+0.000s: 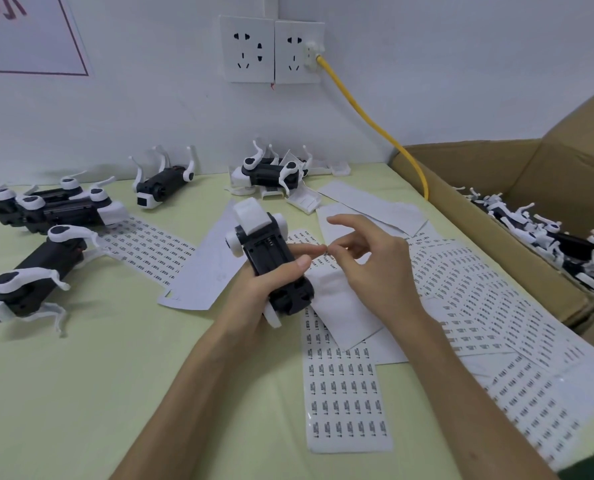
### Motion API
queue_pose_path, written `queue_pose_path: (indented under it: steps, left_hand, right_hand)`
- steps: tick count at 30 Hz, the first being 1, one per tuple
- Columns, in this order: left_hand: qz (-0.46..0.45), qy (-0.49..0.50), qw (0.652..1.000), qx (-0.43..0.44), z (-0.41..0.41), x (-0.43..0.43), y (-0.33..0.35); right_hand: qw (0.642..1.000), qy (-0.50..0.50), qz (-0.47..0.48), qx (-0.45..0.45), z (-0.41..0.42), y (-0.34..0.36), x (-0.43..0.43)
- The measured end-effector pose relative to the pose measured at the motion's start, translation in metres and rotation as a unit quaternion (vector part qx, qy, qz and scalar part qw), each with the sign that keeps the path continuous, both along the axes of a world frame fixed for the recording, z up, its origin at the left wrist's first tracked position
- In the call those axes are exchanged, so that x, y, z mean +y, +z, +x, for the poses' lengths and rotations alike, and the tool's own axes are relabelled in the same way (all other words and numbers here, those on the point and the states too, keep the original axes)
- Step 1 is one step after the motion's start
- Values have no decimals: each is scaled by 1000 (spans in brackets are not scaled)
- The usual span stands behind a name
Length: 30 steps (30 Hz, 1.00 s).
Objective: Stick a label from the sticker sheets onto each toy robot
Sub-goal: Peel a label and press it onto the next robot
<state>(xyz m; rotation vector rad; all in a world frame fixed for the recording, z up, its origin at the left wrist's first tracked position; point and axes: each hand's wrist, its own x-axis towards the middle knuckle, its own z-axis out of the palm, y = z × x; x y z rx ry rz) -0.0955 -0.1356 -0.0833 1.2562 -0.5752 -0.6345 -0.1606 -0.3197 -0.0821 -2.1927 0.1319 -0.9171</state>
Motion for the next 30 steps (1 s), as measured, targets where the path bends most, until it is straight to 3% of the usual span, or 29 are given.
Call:
queue_pose_path:
  steps: [7, 13, 30]
  left_hand:
    - [-87, 9, 989, 119, -3, -3, 2]
    - [-132, 10, 981, 141, -2, -1, 2]
    - [-107, -8, 988, 112, -6, -4, 4]
  right_hand:
    - [995, -58, 77, 11, 2, 2, 5]
    - [972, 25, 227, 57, 3, 8, 5]
    - [966, 30, 252, 42, 2, 7, 14]
